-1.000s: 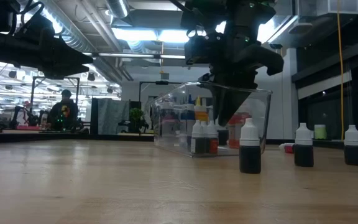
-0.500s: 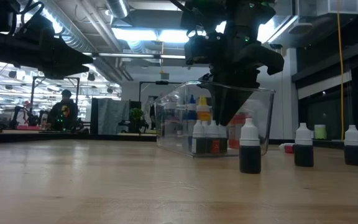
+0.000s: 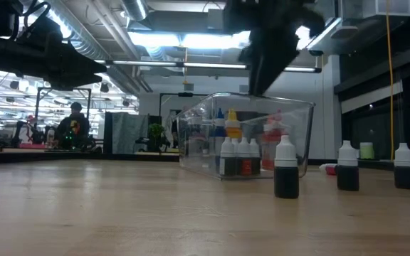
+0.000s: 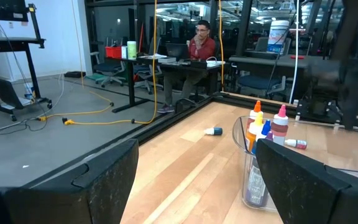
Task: Pick & Place food coloring
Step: Put the right small black food coloring bottle into the bottom of the bin
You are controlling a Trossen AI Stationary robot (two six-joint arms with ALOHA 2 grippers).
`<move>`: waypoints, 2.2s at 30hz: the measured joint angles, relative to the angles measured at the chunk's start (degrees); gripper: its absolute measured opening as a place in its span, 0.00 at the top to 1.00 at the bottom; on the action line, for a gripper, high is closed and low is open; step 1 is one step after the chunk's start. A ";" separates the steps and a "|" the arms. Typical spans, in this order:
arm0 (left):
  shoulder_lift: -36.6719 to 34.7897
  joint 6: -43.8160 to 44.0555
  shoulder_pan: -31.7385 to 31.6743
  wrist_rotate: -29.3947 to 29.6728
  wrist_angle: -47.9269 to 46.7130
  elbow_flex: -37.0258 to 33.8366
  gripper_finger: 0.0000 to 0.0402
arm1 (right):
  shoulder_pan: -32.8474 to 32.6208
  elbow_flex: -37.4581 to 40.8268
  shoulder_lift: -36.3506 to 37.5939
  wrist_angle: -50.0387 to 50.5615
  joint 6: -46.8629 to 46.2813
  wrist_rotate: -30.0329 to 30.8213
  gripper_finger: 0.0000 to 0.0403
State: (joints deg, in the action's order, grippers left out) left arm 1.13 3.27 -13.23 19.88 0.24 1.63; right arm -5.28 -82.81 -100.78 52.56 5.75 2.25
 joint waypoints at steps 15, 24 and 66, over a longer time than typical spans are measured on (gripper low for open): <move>0.00 0.00 0.00 0.00 0.01 0.00 0.20 | -2.86 2.62 10.82 14.14 -20.26 6.16 0.39; -0.01 0.00 0.00 0.01 -0.01 0.00 0.20 | -5.24 12.37 12.54 15.19 -32.74 -0.72 0.38; 0.00 0.00 0.00 0.00 -0.01 0.00 0.20 | -12.62 26.30 7.38 -2.78 -55.38 -9.15 0.38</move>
State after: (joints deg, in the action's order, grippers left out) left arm 1.13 3.27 -13.23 19.88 0.23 1.63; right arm -17.90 -56.51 -93.41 49.78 -49.63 -6.90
